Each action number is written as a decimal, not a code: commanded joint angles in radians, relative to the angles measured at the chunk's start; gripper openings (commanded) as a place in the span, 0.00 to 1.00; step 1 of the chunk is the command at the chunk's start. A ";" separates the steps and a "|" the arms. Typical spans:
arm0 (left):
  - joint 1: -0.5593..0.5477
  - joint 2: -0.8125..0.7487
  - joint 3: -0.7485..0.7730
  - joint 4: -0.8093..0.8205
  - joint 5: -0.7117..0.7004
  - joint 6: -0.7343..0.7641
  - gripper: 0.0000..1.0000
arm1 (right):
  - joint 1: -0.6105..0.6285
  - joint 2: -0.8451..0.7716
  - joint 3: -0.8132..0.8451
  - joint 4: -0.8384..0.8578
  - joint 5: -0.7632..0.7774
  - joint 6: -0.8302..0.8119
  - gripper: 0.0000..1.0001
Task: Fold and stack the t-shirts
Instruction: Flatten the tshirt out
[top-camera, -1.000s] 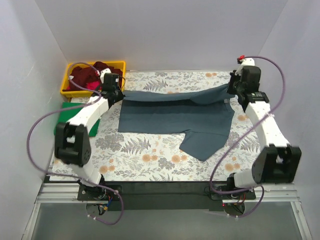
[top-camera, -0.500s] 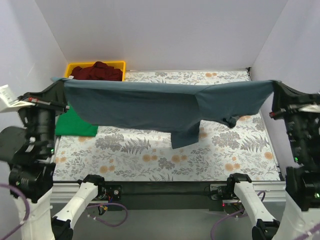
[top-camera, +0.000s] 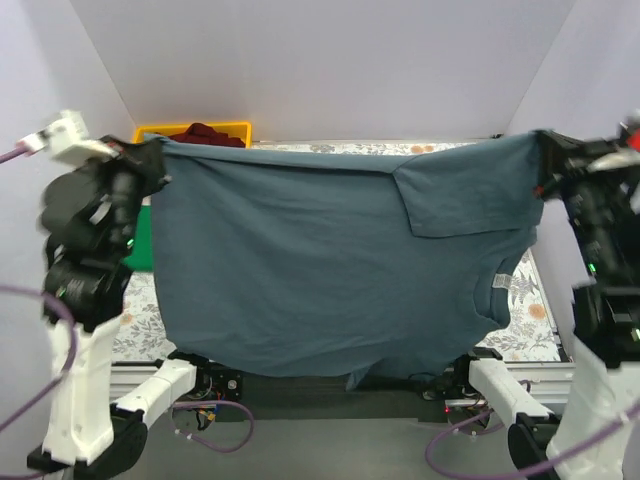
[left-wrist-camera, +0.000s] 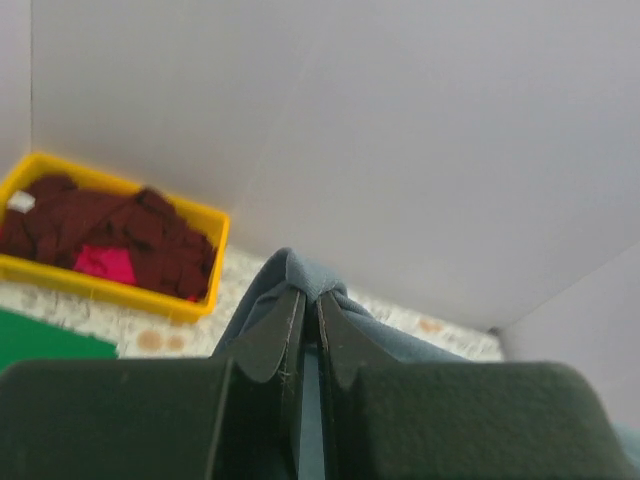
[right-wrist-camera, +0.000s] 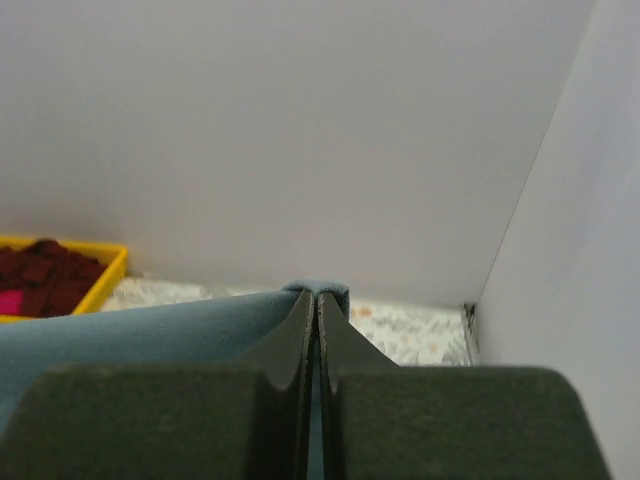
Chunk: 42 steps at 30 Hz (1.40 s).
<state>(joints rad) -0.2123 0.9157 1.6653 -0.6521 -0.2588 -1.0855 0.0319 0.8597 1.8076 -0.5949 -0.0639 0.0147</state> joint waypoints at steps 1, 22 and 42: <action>0.005 0.127 -0.168 0.026 0.003 -0.002 0.00 | -0.006 0.131 -0.117 0.055 0.012 0.005 0.01; 0.051 1.040 -0.303 0.381 -0.004 -0.122 0.00 | -0.016 0.996 -0.473 0.468 0.090 0.057 0.01; 0.053 1.143 -0.216 0.374 0.006 -0.105 0.00 | -0.153 1.000 -0.534 0.342 0.072 0.249 0.53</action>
<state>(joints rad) -0.1638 2.0964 1.4422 -0.2794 -0.2432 -1.2007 -0.0998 1.9144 1.3300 -0.2165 0.0608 0.2005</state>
